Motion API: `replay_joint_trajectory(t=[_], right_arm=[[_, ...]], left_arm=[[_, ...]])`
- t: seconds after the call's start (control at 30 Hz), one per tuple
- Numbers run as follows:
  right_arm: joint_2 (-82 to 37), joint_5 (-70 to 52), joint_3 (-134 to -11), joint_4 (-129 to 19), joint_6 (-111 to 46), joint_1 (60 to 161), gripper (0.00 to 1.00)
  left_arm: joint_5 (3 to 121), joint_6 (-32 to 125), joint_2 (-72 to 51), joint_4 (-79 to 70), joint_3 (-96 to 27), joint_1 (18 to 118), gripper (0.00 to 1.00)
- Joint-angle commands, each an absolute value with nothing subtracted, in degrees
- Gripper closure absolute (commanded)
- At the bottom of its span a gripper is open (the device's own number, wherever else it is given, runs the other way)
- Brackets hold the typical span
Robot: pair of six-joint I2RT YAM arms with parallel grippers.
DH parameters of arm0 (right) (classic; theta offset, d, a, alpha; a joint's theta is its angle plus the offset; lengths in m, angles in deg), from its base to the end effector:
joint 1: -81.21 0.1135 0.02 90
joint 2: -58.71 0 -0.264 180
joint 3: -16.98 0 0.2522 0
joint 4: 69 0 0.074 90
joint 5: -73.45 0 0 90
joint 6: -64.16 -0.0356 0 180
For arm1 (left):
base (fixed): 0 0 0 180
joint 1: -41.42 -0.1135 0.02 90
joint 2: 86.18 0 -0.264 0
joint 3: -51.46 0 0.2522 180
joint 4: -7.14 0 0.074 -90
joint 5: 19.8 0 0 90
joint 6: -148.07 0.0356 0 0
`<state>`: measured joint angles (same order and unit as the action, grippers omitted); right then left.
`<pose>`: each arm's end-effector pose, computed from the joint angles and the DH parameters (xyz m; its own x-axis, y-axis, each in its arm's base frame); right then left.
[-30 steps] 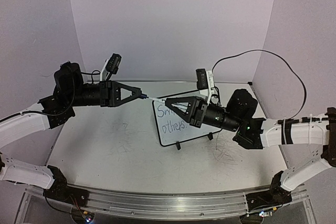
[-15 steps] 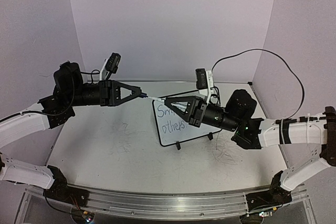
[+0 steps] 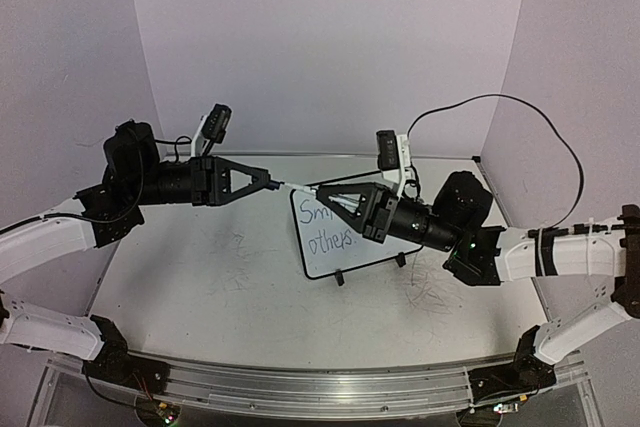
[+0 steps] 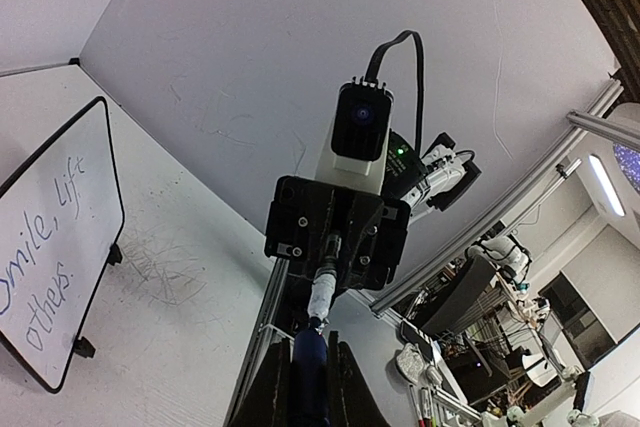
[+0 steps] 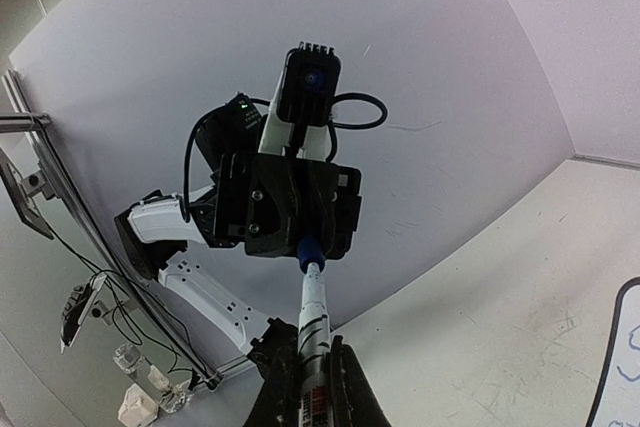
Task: Write a sentence on the whiteboard
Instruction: Insert the whiteboard marker without the cap into the pen cap.
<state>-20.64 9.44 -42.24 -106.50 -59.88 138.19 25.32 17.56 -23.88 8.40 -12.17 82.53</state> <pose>0.1554 0.2677 0.3178 -0.4147 0.2853 -0.8641 -0.9045 -0.0248 0.4258 0.1707 -0.1823 0.3576 -0.6218 -0.0683 -0.7802 0.7801 0.0342 -0.6247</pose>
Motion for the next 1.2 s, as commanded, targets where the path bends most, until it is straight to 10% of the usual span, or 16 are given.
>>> replay_joint_trajectory(t=[0.0,1.17], right_arm=[[-19.21,9.45,-42.72,-110.03,-59.60,138.63,1.00],[-21.13,7.79,-41.52,-114.85,-60.80,139.69,1.00]], left_arm=[[25.06,17.96,-24.18,10.27,-12.37,82.82,1.00],[26.11,17.83,-25.62,10.43,-11.80,82.82,1.00]])
